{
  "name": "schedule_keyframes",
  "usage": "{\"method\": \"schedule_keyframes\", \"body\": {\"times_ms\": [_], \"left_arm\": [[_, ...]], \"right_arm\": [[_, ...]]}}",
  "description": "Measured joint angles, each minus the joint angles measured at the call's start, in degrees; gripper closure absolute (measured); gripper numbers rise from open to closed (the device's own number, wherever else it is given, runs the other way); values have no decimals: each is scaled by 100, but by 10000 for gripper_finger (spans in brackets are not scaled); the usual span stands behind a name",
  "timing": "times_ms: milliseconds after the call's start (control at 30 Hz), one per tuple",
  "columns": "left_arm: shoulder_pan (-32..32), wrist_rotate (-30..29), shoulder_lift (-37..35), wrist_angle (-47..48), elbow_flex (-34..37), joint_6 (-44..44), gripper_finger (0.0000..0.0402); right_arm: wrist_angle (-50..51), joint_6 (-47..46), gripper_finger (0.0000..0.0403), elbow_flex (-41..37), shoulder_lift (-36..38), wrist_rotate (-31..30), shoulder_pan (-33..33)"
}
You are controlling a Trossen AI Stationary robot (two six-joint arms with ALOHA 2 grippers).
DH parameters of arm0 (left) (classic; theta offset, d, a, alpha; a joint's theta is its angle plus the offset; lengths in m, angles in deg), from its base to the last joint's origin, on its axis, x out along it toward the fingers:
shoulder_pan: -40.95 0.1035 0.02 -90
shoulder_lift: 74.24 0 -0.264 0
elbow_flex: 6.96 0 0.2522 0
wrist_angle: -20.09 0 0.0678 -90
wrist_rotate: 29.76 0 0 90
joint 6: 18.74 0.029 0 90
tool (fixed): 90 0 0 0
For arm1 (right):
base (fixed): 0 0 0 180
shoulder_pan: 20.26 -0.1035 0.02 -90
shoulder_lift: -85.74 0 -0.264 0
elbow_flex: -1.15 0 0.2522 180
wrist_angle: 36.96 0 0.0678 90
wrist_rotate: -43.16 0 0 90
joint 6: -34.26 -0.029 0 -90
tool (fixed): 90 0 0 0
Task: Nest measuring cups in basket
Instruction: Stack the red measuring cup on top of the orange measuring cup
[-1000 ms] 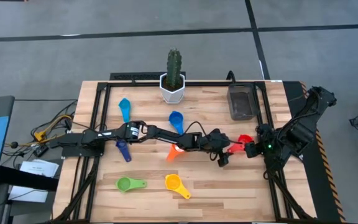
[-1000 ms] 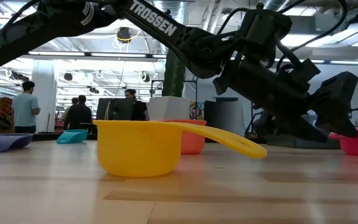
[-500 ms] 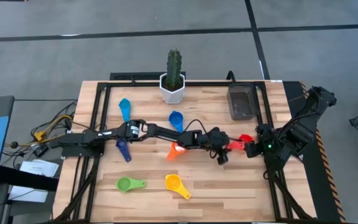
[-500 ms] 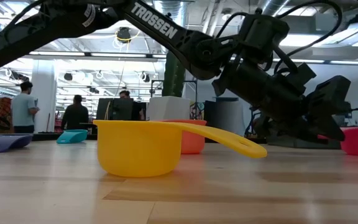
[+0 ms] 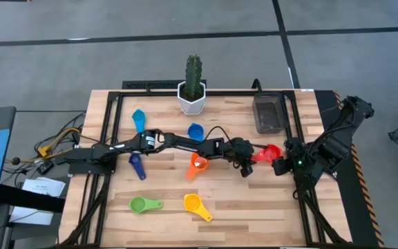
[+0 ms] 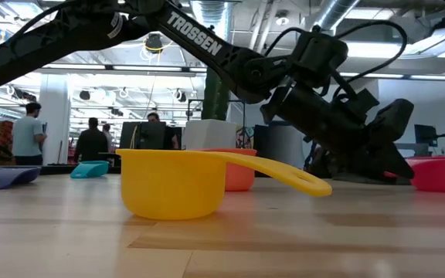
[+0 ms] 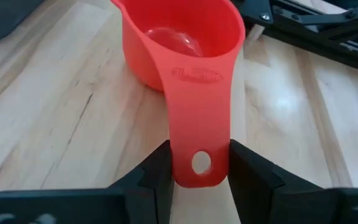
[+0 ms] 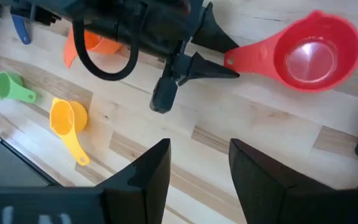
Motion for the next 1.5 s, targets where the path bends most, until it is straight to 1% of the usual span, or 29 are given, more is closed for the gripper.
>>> {"method": "schedule_keyframes", "body": {"times_ms": [100,367,533,667,833,967,1067,1167,1233,1300,1367,1500], "left_arm": [[20,186,0,37,-1,-23,295],[20,378,-148,210,0,-50,293],[22,378,-352,519,0,113,294],[18,386,-550,1089,0,208,295],[18,396,-842,1890,0,376,321],[18,404,-983,2188,-6,527,351],[57,681,-971,2418,-2,255,367],[101,1024,-968,2402,0,-200,370],[105,1042,-968,2308,-2,-416,358],[111,1033,-966,2144,0,-644,336],[109,957,-966,1970,-2,-895,306],[107,915,-747,1773,-3,-1523,229]], "right_arm": [[69,-4,219,0,0,1,0],[97,-3,223,0,0,1,-1],[100,106,221,0,0,0,-2],[102,136,221,0,0,0,0],[108,177,225,0,0,-43,-2],[104,271,223,0,0,-158,-2],[104,290,221,0,0,-170,-2],[97,291,222,0,0,-170,-2],[66,291,224,0,0,-170,-2],[40,293,226,0,0,-170,-2],[24,290,227,0,-2,-170,-7],[-54,284,223,0,-42,-170,-6]]}}
